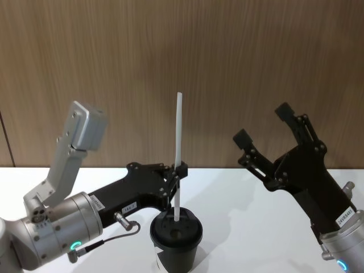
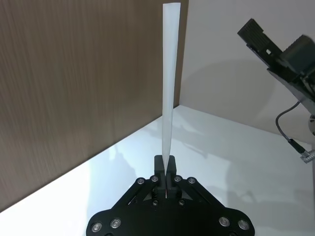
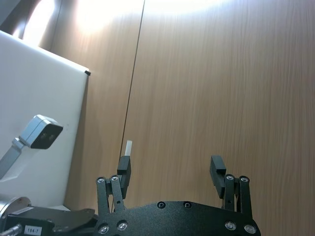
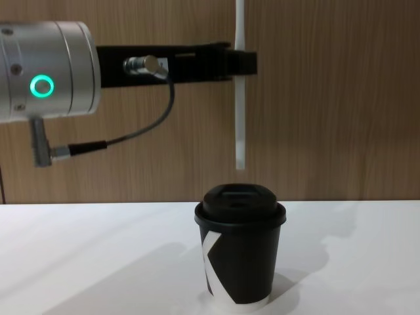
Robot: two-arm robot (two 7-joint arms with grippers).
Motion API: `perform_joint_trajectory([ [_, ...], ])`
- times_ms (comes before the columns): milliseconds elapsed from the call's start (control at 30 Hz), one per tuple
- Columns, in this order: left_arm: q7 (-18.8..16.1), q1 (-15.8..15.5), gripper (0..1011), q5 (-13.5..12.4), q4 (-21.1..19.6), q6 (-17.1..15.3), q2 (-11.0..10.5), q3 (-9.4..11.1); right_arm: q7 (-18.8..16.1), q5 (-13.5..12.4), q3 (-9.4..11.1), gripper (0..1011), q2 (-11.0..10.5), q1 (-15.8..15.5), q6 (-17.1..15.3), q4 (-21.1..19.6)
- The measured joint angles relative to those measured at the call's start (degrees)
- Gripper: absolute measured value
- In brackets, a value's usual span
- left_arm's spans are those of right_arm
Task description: Pick up the straw with one hand, pass it to the other hand, and insert it into the cup.
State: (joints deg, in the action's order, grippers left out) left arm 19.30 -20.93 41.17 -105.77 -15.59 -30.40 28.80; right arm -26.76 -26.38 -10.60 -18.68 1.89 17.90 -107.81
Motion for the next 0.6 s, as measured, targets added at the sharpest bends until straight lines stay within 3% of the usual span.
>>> perform_joint_trajectory([
  [600, -0.3, 0.8, 7, -1.8, 1.2, 0.6, -0.1, 1.0, 0.0, 0.0, 0.0, 1001, 0.0, 0.0, 0.0, 0.0],
])
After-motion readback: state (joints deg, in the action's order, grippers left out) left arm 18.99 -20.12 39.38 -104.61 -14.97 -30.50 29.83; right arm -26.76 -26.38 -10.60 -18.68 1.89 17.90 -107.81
